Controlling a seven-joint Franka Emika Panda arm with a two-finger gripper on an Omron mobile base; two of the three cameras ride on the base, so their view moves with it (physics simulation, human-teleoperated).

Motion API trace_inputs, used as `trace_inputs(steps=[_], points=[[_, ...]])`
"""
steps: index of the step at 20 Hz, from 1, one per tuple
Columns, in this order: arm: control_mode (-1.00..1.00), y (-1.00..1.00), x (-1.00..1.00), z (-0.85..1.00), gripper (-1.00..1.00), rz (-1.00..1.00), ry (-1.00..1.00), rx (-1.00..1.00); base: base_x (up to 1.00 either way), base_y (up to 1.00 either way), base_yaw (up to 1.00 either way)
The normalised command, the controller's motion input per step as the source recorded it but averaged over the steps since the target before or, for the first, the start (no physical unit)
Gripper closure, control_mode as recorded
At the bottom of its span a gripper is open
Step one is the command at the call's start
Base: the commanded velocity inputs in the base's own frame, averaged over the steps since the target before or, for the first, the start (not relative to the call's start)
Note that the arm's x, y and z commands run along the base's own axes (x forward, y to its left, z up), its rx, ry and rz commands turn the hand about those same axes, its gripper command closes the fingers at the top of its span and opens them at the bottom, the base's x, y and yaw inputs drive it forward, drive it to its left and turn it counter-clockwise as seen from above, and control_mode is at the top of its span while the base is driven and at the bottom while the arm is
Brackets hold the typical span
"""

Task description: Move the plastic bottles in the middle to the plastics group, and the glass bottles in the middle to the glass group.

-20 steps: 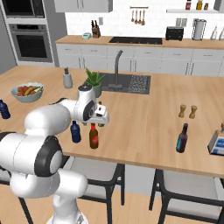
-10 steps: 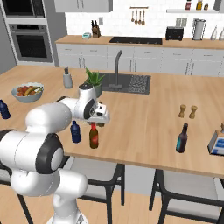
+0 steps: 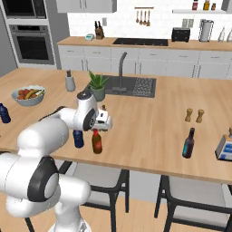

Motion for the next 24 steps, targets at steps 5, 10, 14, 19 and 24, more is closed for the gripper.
trace_inputs(steps=[5, 10, 14, 19, 24], points=[[-1.0, -0.3, -0.08, 0.4, 1.0, 0.0, -0.03, 0.0, 0.0, 0.0, 0.0], [-1.0, -0.61, -0.14, 0.51, 1.0, 0.0, 0.0, 0.0, 0.0, 0.0, 0.0], [-1.0, -0.72, -0.12, 0.39, 1.0, 0.0, 0.0, 0.0, 0.0, 0.0, 0.0], [-1.0, -0.82, -0.04, 0.21, 1.0, -0.02, 0.0, 0.0, 0.0, 0.0, 0.0], [-1.0, -0.82, -0.06, 0.18, 1.0, -0.01, 0.0, 0.0, 0.0, 0.0, 0.0]])
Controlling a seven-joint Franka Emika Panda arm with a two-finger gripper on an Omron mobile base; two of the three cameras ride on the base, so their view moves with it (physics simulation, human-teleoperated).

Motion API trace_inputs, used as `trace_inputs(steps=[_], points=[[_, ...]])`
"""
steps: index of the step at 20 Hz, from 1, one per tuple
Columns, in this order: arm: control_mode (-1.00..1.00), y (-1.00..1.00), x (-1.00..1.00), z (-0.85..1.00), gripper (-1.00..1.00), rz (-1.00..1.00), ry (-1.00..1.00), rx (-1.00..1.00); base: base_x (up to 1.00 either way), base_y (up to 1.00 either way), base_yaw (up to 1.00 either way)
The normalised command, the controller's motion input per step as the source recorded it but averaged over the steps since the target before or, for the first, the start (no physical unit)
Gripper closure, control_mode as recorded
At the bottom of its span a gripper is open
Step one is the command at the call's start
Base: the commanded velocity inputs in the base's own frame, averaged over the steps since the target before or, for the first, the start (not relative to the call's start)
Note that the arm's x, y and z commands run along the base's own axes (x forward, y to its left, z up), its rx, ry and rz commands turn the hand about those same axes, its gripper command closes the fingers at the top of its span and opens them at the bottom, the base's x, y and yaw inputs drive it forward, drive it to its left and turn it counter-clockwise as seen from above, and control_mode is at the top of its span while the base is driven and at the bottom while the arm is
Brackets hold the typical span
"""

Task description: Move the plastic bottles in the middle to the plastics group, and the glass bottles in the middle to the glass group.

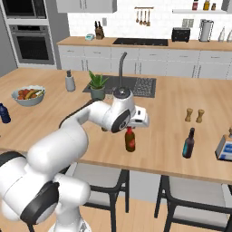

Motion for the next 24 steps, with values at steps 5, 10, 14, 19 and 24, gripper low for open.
trace_inputs(steps=[5, 10, 14, 19, 24], points=[[-1.0, -0.71, 0.0, 0.14, 1.0, -0.03, 0.0, 0.0, 0.0, 0.0, 0.0], [-1.0, -0.54, 0.0, 0.01, 1.0, -0.06, 0.0, -0.04, 0.0, 0.0, 0.0], [-1.0, -0.43, 0.0, -0.05, 1.0, -0.09, 0.0, -0.08, 0.0, 0.0, 0.0], [-1.0, -0.44, 0.03, -0.07, 1.0, -0.06, 0.0, -0.03, 0.0, 0.0, 0.0], [-1.0, -0.38, 0.01, -0.14, 1.0, 0.0, 0.0, 0.0, 0.0, 0.0, 0.0]])
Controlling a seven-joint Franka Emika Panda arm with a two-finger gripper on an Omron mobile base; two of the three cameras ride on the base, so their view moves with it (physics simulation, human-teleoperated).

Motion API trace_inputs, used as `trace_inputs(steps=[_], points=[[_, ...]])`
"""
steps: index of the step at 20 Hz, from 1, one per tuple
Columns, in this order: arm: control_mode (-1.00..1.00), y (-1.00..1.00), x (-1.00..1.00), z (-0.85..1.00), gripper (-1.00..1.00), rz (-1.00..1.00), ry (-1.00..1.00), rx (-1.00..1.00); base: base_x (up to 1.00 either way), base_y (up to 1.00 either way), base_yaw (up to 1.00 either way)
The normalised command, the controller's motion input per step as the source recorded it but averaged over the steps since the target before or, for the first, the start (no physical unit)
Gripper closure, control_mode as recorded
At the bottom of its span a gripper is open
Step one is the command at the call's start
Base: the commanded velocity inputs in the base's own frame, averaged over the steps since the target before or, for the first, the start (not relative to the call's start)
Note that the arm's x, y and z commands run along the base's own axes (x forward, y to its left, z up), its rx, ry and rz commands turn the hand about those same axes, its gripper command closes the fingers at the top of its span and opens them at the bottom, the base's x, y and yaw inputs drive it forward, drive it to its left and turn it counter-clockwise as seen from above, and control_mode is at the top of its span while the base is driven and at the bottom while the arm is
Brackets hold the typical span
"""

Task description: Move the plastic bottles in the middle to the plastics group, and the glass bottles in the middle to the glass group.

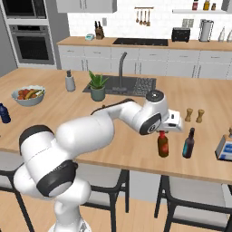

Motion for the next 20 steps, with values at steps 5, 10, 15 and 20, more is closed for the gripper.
trace_inputs(steps=[5, 10, 15, 20], points=[[-1.0, -0.26, 0.07, -0.21, 1.0, 0.0, 0.0, 0.0, 0.0, 0.0, 0.0], [-1.0, -0.17, 0.07, -0.32, 1.0, 0.0, 0.0, 0.0, 0.0, 0.0, 0.0], [-1.0, -0.11, 0.06, -0.35, 1.0, 0.0, 0.0, 0.0, 0.0, 0.0, 0.0], [-1.0, -0.13, 0.16, -0.32, 1.0, 0.0, 0.01, 0.0, 0.0, 0.0, 0.0]])
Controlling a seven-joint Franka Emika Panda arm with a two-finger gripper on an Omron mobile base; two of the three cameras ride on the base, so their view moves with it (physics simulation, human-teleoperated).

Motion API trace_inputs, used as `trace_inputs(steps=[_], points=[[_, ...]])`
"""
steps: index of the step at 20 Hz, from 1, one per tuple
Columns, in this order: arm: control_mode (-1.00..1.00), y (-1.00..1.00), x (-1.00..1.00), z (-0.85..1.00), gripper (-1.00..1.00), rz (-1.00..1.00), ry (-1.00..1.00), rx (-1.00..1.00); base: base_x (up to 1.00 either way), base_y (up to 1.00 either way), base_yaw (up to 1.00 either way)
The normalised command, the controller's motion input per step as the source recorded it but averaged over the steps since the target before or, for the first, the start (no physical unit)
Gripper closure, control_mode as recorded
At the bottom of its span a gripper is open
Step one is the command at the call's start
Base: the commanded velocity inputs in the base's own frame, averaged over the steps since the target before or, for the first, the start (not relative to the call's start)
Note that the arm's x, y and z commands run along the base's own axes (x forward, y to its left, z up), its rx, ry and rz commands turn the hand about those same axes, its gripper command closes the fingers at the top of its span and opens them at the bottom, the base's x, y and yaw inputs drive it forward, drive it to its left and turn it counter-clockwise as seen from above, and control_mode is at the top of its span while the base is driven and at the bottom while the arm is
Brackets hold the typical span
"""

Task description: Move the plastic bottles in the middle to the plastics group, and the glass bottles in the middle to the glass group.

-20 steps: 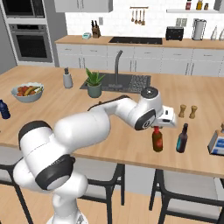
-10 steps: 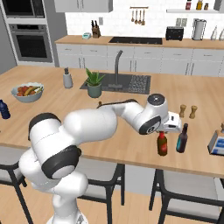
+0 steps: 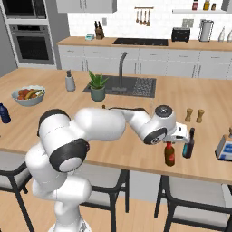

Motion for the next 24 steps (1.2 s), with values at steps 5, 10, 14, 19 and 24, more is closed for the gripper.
trace_inputs(steps=[5, 10, 14, 19, 24], points=[[-1.0, -0.16, 0.1, -0.32, 1.0, 0.0, 0.0, 0.0, 0.0, 0.0, 0.0], [-1.0, -0.16, 0.15, -0.16, 1.0, 0.0, 0.0, 0.0, 0.0, 0.0, 0.0], [-1.0, 0.02, -0.01, -0.36, 1.0, 0.0, 0.0, -0.03, 0.0, 0.0, 0.0], [-1.0, 0.28, -0.04, -0.38, -1.0, 0.0, -0.03, -0.1, 0.0, 0.0, 0.0], [-1.0, 0.26, 0.05, -0.14, -1.0, 0.0, -0.05, -0.09, 0.0, 0.0, 0.0]])
